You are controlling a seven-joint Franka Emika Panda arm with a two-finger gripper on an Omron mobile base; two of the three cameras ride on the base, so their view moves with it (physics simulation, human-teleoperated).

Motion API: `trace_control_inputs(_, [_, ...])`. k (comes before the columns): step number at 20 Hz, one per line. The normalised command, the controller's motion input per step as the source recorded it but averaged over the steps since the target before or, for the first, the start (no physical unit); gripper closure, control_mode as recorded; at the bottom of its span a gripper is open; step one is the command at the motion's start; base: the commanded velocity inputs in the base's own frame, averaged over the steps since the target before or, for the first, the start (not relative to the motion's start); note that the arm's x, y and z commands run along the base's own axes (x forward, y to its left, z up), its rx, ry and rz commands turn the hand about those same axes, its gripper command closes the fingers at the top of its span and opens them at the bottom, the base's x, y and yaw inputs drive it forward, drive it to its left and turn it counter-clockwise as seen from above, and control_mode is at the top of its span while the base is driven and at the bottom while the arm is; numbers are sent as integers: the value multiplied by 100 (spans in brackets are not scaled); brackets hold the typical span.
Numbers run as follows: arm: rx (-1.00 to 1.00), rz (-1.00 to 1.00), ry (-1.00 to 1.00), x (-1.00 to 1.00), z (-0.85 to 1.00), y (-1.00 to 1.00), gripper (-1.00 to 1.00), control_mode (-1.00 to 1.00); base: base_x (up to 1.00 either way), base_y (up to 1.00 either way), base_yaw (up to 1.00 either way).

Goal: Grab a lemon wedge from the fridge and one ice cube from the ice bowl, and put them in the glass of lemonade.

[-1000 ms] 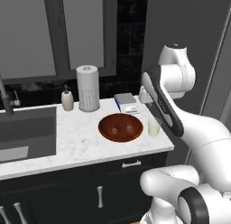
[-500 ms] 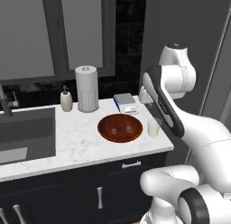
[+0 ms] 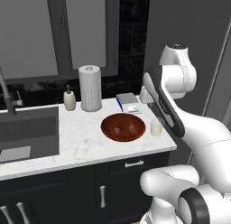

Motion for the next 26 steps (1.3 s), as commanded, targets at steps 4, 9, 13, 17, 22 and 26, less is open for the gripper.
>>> trace_control_inputs(4, [0,0,0,0,0,0,-100,100,76,32,0])
trace_control_inputs(9, [-1,-2,0,39,0,0,-100,-100,0,0,0])
trace_control_inputs(13, [-1,0,0,28,0,15,-100,-100,0,0,0])
trace_control_inputs(17, [0,5,0,1,0,44,-100,-100,0,0,0])
trace_control_inputs(22, [1,0,0,26,-23,11,-100,-100,0,0,0])
trace_control_inputs(26, [0,0,-1,33,-14,0,-100,-100,0,0,0])
